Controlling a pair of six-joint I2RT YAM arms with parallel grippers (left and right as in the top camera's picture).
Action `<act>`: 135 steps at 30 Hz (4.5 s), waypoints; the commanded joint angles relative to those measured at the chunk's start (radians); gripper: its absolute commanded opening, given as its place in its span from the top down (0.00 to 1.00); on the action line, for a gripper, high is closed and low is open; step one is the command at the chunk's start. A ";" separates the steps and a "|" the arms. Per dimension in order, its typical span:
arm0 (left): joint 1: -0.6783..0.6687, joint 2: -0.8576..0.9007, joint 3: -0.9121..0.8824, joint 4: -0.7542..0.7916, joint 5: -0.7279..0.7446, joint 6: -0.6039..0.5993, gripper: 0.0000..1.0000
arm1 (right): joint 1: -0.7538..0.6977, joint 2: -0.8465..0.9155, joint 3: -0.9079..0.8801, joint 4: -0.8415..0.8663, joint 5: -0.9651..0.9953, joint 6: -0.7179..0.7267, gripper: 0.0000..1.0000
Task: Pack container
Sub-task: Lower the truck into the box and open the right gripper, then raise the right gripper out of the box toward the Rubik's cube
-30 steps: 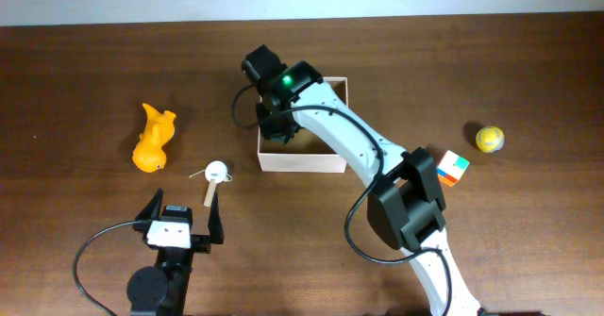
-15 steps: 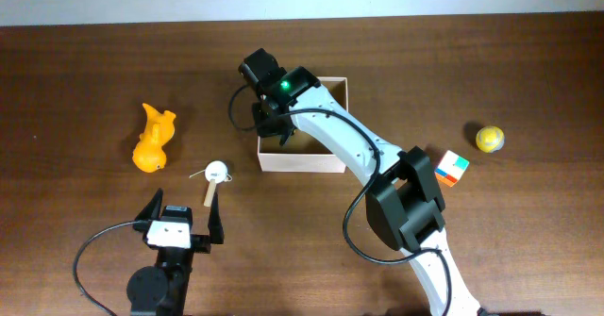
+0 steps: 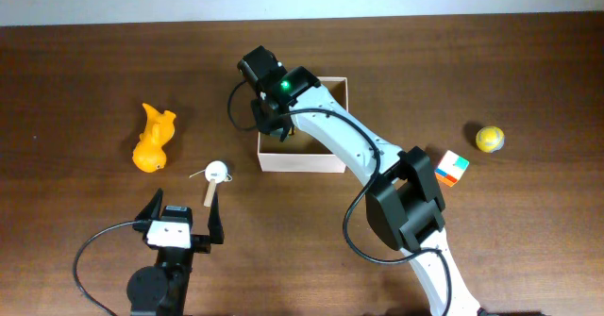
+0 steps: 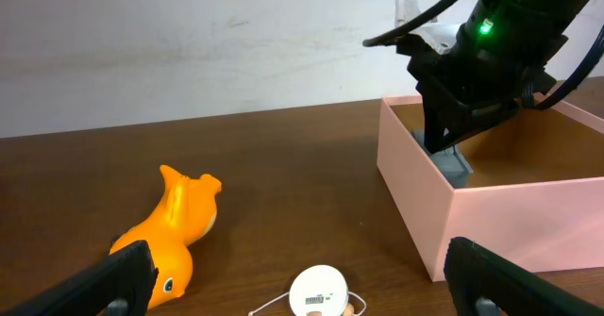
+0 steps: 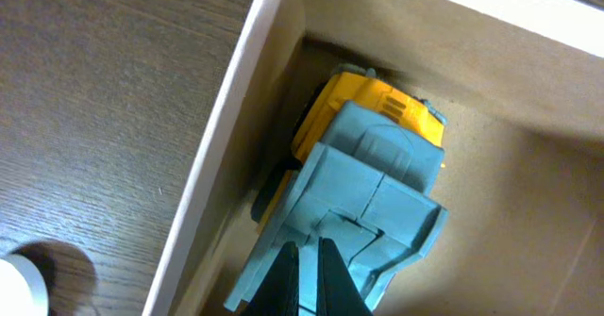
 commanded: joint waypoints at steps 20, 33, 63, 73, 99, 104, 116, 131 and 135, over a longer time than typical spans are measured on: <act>0.004 -0.010 -0.008 0.000 0.011 0.016 0.01 | -0.058 -0.074 0.054 -0.158 0.165 0.127 0.96; 0.004 -0.010 -0.008 0.000 0.011 0.016 0.01 | -0.075 -0.034 -0.096 0.002 0.048 0.126 0.96; 0.004 -0.010 -0.008 0.000 0.011 0.016 0.01 | -0.108 -0.025 -0.091 0.105 -0.075 0.043 0.88; 0.004 -0.010 -0.008 0.000 0.011 0.016 0.01 | -0.142 -0.034 0.014 0.010 -0.078 0.005 0.74; 0.004 -0.009 -0.008 0.000 0.011 0.016 0.01 | -0.578 -0.042 0.602 -0.638 0.025 -0.080 0.01; 0.004 -0.009 -0.008 0.000 0.011 0.016 0.01 | -0.756 -0.040 0.575 -0.731 -0.005 -0.018 0.01; 0.004 -0.009 -0.008 0.000 0.011 0.016 0.01 | -1.017 -0.043 0.091 -0.681 -0.077 -0.061 0.02; 0.004 -0.009 -0.008 0.000 0.011 0.016 0.01 | -0.958 -0.043 -0.017 -0.610 -0.074 -0.132 0.02; 0.004 -0.009 -0.008 0.000 0.011 0.016 0.01 | -0.886 -0.046 -0.017 -0.623 -0.070 -0.128 0.02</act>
